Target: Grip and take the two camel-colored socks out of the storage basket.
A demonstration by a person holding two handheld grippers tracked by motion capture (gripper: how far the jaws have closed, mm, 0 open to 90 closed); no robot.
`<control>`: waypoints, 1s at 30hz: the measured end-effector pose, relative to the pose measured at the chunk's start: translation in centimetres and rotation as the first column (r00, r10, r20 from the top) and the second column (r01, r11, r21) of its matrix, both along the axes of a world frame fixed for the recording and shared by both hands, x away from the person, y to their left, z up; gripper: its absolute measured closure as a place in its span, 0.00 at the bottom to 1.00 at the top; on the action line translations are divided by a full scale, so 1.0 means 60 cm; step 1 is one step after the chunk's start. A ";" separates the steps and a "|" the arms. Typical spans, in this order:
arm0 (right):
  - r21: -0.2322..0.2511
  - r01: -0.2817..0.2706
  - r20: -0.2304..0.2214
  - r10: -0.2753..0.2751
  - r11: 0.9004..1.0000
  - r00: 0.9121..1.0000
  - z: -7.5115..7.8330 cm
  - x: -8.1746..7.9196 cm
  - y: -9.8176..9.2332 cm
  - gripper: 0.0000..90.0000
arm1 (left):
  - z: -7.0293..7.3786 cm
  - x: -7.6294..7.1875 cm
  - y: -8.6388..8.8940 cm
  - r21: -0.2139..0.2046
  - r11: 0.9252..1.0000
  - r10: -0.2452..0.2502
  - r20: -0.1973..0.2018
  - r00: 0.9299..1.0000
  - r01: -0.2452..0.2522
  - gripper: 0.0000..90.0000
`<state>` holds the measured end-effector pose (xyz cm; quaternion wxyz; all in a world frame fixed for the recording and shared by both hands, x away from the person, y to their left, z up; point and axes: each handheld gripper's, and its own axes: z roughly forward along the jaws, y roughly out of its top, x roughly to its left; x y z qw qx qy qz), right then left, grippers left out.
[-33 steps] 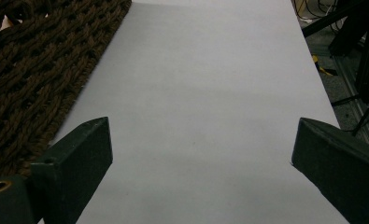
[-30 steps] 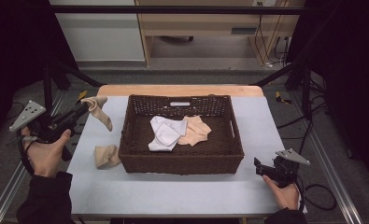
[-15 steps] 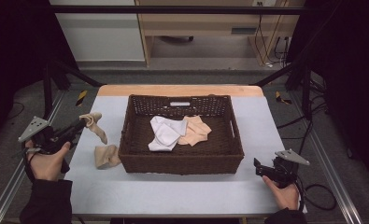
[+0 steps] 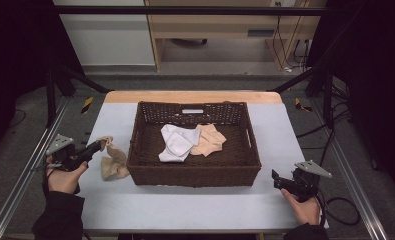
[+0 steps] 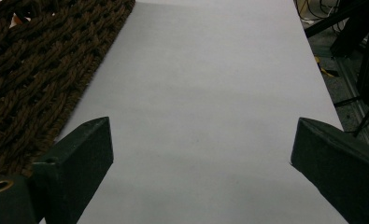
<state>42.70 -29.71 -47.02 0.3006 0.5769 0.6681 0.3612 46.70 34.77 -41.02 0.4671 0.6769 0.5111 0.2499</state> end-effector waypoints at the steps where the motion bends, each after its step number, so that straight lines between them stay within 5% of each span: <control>1: 0.000 0.000 0.000 0.000 1.000 1.000 0.000 0.000 0.000 0.07 | -0.006 0.002 -0.002 0.009 1.000 -0.002 -0.012 1.000 0.003 0.97; 8: 0.001 0.000 -0.002 0.000 1.000 1.000 -0.001 0.000 0.000 0.07 | -0.039 0.013 -0.018 0.078 0.997 -0.016 -0.082 0.996 0.023 0.97; 13: 0.001 -0.001 -0.005 0.001 1.000 1.000 -0.001 0.000 0.001 0.07 | -0.053 0.013 -0.021 0.079 0.996 -0.022 -0.116 0.993 0.031 0.86; 19: 0.004 0.001 -0.007 -0.001 1.000 1.000 -0.001 -0.002 0.000 0.07 | -0.048 -0.011 -0.011 0.047 0.999 -0.009 -0.052 0.999 0.012 0.55; 30: 0.027 0.006 0.006 -0.006 1.000 1.000 0.002 -0.006 -0.001 0.06 | -0.065 -0.069 0.006 0.064 0.998 0.021 -0.053 0.998 -0.018 0.36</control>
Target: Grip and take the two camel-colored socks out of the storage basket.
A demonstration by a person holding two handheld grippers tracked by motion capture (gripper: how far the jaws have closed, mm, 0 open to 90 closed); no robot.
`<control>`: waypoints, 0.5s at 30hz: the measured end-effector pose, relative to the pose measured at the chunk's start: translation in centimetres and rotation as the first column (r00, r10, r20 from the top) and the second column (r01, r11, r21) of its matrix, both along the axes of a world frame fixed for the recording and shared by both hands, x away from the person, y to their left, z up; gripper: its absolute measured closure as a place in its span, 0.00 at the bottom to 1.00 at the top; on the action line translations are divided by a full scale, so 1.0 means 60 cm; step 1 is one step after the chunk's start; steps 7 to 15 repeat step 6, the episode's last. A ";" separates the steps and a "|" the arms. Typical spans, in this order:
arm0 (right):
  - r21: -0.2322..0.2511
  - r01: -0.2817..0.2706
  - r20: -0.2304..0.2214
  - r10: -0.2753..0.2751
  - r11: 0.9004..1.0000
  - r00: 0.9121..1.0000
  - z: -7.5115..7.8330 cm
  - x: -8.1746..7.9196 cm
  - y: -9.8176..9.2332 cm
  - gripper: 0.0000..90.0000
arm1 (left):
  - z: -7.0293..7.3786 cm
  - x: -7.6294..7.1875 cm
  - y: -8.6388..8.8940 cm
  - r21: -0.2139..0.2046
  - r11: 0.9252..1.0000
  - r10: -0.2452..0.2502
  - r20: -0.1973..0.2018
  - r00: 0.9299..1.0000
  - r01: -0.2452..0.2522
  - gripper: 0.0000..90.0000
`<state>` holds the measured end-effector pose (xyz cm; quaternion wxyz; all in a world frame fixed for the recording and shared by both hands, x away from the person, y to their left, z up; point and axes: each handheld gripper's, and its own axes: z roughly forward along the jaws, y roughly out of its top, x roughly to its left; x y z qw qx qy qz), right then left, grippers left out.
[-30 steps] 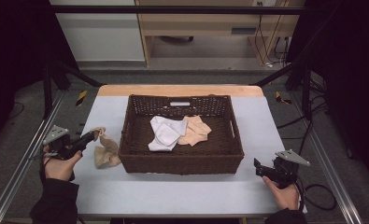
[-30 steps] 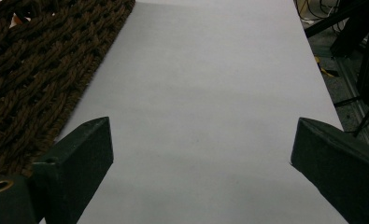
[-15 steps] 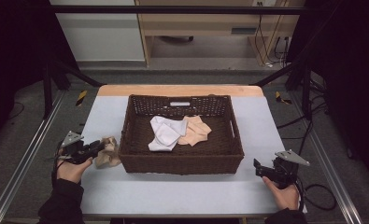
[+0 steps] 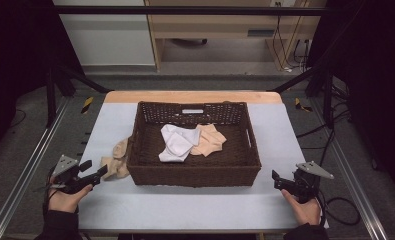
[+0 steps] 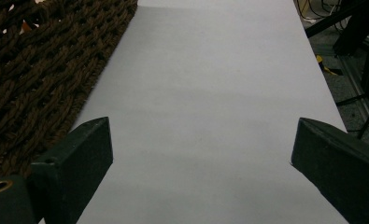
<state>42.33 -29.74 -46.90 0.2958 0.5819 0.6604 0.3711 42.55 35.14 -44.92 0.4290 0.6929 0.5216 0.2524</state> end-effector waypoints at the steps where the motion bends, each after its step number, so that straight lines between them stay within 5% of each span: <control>1: -0.002 -0.002 0.002 0.002 1.000 1.000 0.000 0.000 0.000 0.06 | -0.004 -0.005 0.003 0.004 1.000 0.009 -0.006 1.000 -0.009 0.34; 6: 0.002 -0.005 -0.003 0.005 1.000 1.000 0.000 0.000 0.002 0.06 | -0.021 -0.015 0.016 0.013 0.999 0.029 -0.040 0.999 -0.029 0.30; 15: 0.002 -0.005 -0.003 0.005 1.000 1.000 0.000 0.000 0.002 0.06 | -0.021 -0.015 0.016 0.013 0.999 0.029 -0.040 0.999 -0.029 0.30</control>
